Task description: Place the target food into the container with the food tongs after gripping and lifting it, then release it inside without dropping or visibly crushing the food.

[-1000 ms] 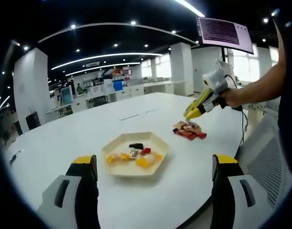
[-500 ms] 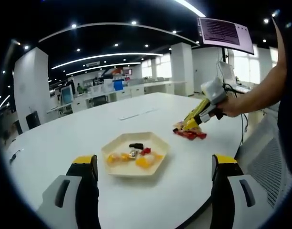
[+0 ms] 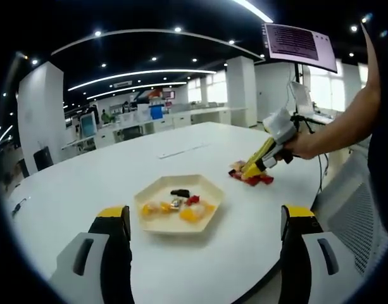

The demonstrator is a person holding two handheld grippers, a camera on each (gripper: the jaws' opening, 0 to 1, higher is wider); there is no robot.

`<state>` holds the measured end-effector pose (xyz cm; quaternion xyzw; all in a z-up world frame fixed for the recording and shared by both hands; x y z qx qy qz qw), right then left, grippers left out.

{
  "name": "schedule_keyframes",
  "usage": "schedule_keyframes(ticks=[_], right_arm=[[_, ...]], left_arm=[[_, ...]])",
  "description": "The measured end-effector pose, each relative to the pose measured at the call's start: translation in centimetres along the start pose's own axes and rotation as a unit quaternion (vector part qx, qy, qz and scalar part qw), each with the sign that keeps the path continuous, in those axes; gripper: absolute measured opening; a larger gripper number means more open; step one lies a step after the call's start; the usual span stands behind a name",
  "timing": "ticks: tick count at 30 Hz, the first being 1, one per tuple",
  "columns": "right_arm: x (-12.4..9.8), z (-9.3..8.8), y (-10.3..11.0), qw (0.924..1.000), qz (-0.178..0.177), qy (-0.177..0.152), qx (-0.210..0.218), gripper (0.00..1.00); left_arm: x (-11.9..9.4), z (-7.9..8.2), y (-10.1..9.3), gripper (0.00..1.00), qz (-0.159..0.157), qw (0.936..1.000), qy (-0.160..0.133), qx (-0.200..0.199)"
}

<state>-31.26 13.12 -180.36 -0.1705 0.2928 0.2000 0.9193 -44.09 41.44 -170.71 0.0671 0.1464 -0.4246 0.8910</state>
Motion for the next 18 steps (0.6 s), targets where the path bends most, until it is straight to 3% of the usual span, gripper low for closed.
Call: schedule_keyframes(ticks=[2, 6, 9, 18], right_arm=[[0.0, 0.1, 0.0, 0.9999, 0.008, 0.0, -0.009, 0.29], [-0.4, 0.2, 0.8, 0.9969, 0.071, -0.008, -0.032, 0.28], [-0.6, 0.0, 0.5, 0.9976, 0.055, -0.003, -0.042, 0.29], [-0.5, 0.5, 1.2, 0.9992, 0.038, 0.006, -0.013, 0.3]], left_arm=[[0.0, 0.0, 0.0, 0.94, -0.001, 1.0, 0.0, -0.001], [0.0, 0.0, -0.1, 0.94, -0.001, 1.0, 0.001, -0.001], [0.0, 0.0, -0.1, 0.94, -0.001, 1.0, 0.002, -0.001], [0.1, -0.1, -0.1, 0.93, -0.003, 1.0, 0.004, -0.001]])
Point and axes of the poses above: the point that each gripper's makers call its tool centre point, and the gripper's own axes: x roughly forward along the fingers, y roughly to its left, z roughly out of its top, the point moved 4 cm from there along -x, roughly backward along the fingers, and after that the axes turned 14 degrees about -z, right-handed, at the moved point
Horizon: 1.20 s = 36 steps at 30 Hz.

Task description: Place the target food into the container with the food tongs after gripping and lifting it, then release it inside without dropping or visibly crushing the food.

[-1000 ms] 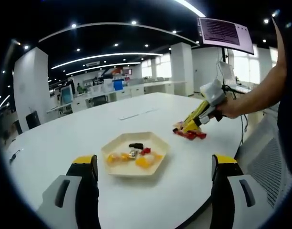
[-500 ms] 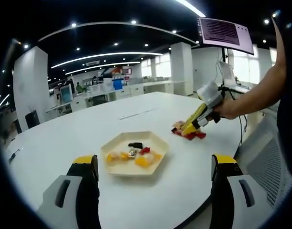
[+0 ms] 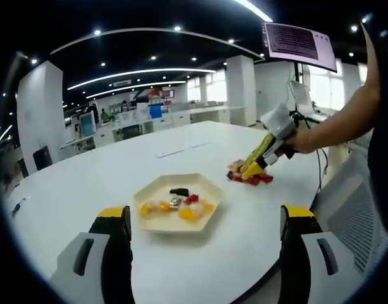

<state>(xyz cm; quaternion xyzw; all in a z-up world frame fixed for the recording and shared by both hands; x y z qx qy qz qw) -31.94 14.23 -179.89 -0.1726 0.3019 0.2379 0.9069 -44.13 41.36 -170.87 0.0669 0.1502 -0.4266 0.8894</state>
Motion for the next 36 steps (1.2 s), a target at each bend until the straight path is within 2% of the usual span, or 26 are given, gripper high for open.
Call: schedule_keyframes(ticks=[4, 9, 12, 14, 16, 19, 27, 30, 36], right_arm=[[0.2, -0.4, 0.1, 0.9998, -0.012, 0.009, -0.012, 0.3], [0.0, -1.0, -0.7, 0.9995, -0.008, 0.016, -0.025, 0.29], [-0.2, -1.3, -1.0, 0.9989, 0.008, 0.018, -0.042, 0.28], [-0.3, -1.3, -0.7, 0.9961, 0.037, 0.015, -0.078, 0.27], [-0.3, -1.4, -0.9, 0.9931, 0.047, 0.017, -0.106, 0.27], [-0.4, -1.4, -1.3, 0.9927, 0.056, 0.028, -0.103, 0.27], [0.1, -1.4, -1.1, 0.9935, 0.071, 0.033, -0.083, 0.28], [0.2, -1.2, -0.9, 0.9917, 0.07, 0.025, -0.105, 0.27], [0.4, -1.2, -1.1, 0.9917, 0.076, 0.032, -0.099, 0.24]], left_arm=[[0.0, 0.0, 0.0, 0.93, 0.001, 1.0, -0.001, -0.001], [-0.1, 0.1, 0.0, 0.93, 0.002, 1.0, -0.003, -0.002], [-0.1, 0.0, 0.1, 0.93, 0.002, 1.0, -0.002, -0.003], [-0.1, 0.0, 0.0, 0.93, 0.001, 1.0, -0.002, -0.003], [-0.1, 0.0, 0.0, 0.93, 0.001, 1.0, -0.001, -0.004], [0.0, 0.0, 0.0, 0.93, 0.0, 1.0, 0.0, -0.004], [0.0, 0.0, 0.0, 0.93, 0.001, 1.0, 0.0, -0.005], [0.0, 0.0, 0.0, 0.93, 0.001, 1.0, 0.0, -0.006], [0.0, -0.1, 0.1, 0.92, 0.001, 1.0, 0.001, -0.007]])
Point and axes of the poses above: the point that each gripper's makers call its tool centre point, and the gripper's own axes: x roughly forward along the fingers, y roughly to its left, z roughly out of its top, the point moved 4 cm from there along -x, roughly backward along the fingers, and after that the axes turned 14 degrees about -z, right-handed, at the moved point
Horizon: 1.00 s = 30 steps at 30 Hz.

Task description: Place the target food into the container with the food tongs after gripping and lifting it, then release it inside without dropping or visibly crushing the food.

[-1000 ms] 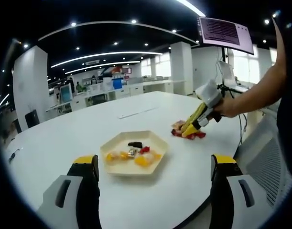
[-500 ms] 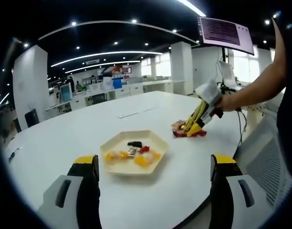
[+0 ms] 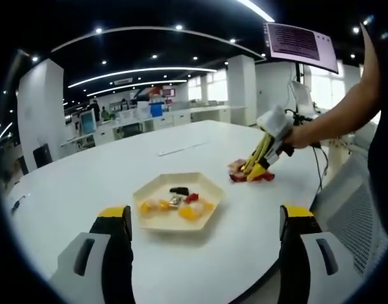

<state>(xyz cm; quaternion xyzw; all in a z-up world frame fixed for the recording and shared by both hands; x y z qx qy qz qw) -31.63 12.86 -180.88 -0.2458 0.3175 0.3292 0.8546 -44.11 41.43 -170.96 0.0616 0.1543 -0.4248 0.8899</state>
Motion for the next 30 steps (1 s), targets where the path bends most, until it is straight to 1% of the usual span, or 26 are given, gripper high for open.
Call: schedule_keyframes(ticks=[7, 11, 12, 13, 14, 17, 20, 26, 30], right_arm=[[0.1, 0.2, -0.3, 0.9997, 0.002, 0.011, 0.022, 0.23], [0.1, 0.2, -0.2, 0.9996, 0.006, 0.014, 0.023, 0.22], [0.1, 0.2, -0.2, 0.9998, 0.012, 0.011, 0.014, 0.22], [0.1, 0.1, -0.2, 0.9998, 0.01, 0.013, 0.014, 0.22], [0.0, 0.1, -0.3, 0.9995, 0.012, 0.017, 0.022, 0.21], [0.0, 0.3, -0.2, 0.9995, 0.015, 0.022, 0.017, 0.21], [0.1, 0.8, -0.3, 0.9997, 0.014, 0.017, 0.009, 0.22], [-0.2, 2.0, -0.3, 0.9997, 0.023, 0.01, 0.004, 0.22], [-0.6, 3.0, -0.4, 0.9996, 0.026, 0.005, 0.011, 0.22]], left_arm=[[0.0, 0.0, 0.0, 0.92, 0.001, 1.0, 0.0, -0.001], [0.0, 0.0, 0.0, 0.92, 0.002, 1.0, 0.0, -0.001], [0.0, 0.0, 0.1, 0.92, 0.001, 1.0, -0.002, -0.001], [-0.1, 0.0, 0.1, 0.92, 0.002, 1.0, -0.002, -0.001], [-0.1, 0.0, 0.1, 0.92, 0.003, 1.0, -0.002, -0.001], [-0.1, 0.2, 0.1, 0.94, 0.001, 0.9999, -0.009, -0.005], [-0.1, 0.1, 0.1, 0.93, 0.002, 1.0, -0.006, -0.003], [-0.1, 0.1, 0.1, 0.93, 0.004, 1.0, -0.006, -0.001], [-0.1, 0.2, 0.1, 0.93, 0.004, 1.0, -0.006, -0.001]])
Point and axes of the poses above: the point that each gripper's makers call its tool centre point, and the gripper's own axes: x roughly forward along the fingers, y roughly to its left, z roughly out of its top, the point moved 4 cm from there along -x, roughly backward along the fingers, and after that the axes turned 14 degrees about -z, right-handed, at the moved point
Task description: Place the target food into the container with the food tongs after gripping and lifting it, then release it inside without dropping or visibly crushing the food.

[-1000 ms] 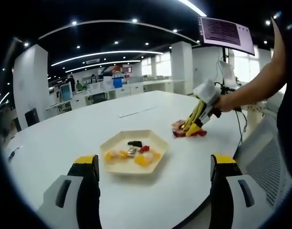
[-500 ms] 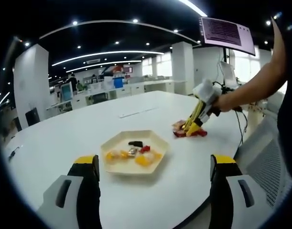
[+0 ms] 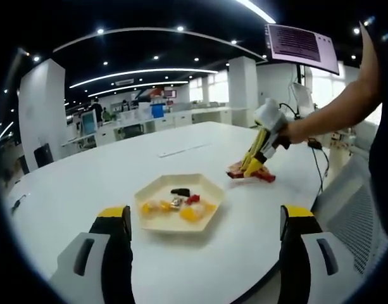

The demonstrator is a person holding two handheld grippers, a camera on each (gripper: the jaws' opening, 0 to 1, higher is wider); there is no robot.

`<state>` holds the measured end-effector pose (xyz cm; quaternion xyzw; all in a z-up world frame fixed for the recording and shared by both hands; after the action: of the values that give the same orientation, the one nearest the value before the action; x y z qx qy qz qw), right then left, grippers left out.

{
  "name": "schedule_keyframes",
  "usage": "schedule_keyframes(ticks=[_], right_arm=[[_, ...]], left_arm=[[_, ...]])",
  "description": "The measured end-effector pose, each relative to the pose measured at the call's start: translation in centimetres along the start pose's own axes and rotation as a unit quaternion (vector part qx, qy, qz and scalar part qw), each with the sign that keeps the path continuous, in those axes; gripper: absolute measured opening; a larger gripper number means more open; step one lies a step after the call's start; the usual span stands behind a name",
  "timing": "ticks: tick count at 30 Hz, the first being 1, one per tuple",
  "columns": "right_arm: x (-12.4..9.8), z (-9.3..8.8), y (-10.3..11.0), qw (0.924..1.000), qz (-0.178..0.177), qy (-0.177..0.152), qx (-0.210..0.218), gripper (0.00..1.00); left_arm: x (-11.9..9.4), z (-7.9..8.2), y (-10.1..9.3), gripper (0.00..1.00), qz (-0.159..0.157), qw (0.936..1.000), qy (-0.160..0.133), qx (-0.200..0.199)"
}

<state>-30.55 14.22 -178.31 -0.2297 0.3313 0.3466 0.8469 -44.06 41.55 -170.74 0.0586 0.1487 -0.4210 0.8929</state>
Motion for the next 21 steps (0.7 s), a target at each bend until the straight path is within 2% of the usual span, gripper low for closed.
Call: schedule_keyframes(ticks=[11, 13, 21], right_arm=[[-1.5, 3.2, 0.1, 0.9996, 0.011, -0.023, -0.014, 0.22], [-1.8, 3.9, 0.1, 0.9992, 0.013, -0.026, -0.027, 0.22], [-3.1, 6.3, -0.5, 0.9983, 0.02, -0.037, -0.041, 0.22]], left_arm=[[0.0, 0.0, 0.0, 0.92, 0.001, 1.0, -0.002, 0.001], [-0.1, 0.1, 0.0, 0.93, 0.002, 1.0, -0.003, 0.001], [-0.1, 0.1, 0.0, 0.92, 0.001, 1.0, -0.005, 0.001]])
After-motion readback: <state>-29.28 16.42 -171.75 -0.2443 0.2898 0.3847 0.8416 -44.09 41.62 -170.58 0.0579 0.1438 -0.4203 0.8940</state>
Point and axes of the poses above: the point that each gripper's makers call its tool centre point, and the gripper's own axes: x roughly forward along the fingers, y roughly to its left, z roughly out of its top, the point moved 4 cm from there along -x, roughly backward along the fingers, and after that the axes turned 14 degrees about -z, right-handed, at the moved point
